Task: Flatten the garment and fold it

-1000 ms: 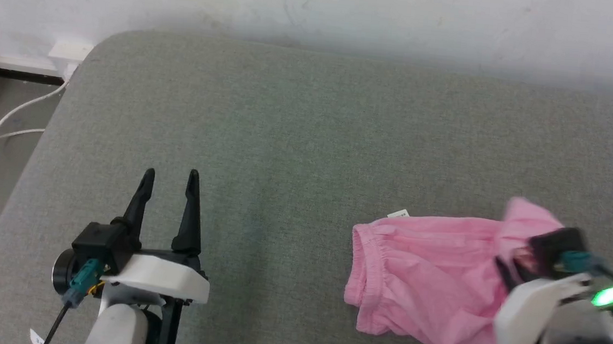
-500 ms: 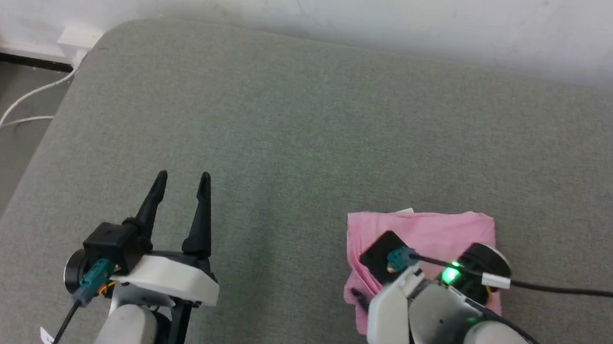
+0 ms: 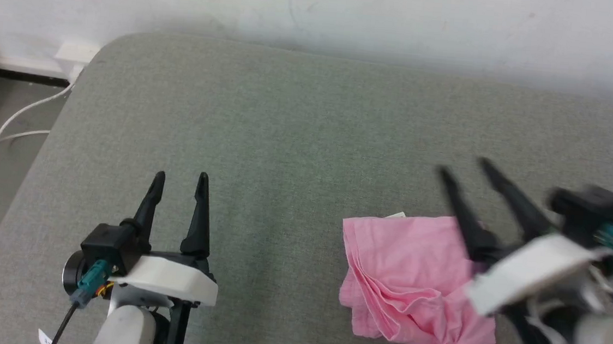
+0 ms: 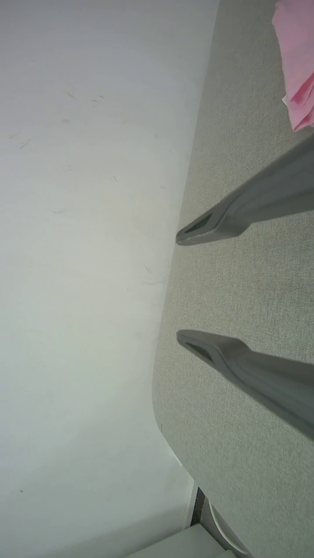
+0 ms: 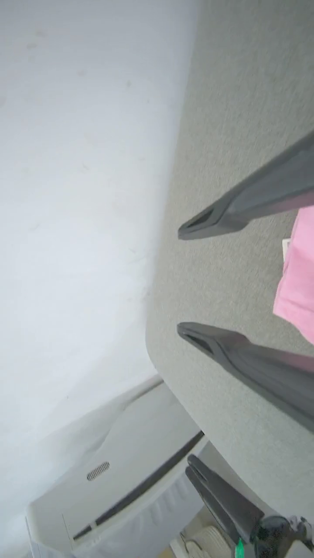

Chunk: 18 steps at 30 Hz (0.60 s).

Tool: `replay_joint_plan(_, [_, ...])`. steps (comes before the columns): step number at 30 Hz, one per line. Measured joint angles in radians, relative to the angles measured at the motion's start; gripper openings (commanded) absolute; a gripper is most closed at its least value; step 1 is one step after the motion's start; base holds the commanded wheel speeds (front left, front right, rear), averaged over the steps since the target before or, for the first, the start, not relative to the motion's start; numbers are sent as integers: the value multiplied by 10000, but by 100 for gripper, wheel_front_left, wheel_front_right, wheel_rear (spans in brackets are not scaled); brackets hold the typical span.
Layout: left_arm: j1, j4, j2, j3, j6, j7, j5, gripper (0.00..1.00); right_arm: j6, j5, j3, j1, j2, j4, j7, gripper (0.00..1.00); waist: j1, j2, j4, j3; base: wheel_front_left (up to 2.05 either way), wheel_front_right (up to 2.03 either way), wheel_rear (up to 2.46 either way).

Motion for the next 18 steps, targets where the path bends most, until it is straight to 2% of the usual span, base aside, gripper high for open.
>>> replay_joint_plan(3, [18,-82,0,42,0,0,2,100,-2,-353,-1469,923,230,61,-464,100,0,0,-121,-42,0,0,0])
replay_joint_plan(7, [27,-163,-2,73,2,0,2,100,-2,-437,-2324,1775,299,765,-612,100,0,0,-264,-42,0,0,0])
replay_joint_plan(11, [37,-194,-2,82,2,0,4,100,-2,-8,-2395,1950,322,1569,-591,100,-1,0,-332,-11,0,0,0])
replay_joint_plan(18, [39,-196,-4,67,0,0,4,100,-2,1429,-1816,1887,343,3266,199,100,1,0,-305,64,0,0,0])
